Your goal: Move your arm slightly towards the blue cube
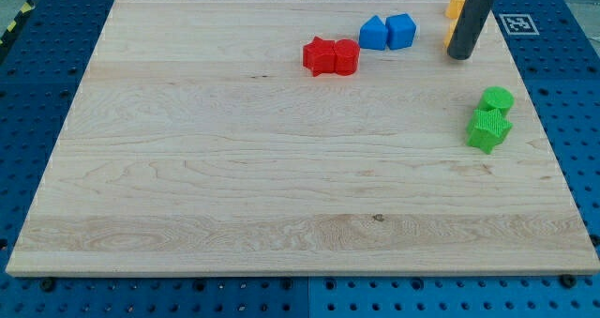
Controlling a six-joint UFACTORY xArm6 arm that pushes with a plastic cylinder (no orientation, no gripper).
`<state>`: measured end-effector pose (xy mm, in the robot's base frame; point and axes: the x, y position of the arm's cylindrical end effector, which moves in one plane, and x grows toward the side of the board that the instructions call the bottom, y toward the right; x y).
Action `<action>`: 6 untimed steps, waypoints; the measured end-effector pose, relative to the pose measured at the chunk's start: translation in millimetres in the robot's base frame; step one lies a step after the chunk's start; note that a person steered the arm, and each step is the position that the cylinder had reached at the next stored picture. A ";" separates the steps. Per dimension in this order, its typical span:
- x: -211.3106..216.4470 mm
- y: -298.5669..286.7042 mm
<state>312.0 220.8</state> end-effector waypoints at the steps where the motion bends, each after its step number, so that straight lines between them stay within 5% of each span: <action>1: -14.2 0.0; 3: -37.8 0.0; 6: 89.8 -73.4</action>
<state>401.8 147.4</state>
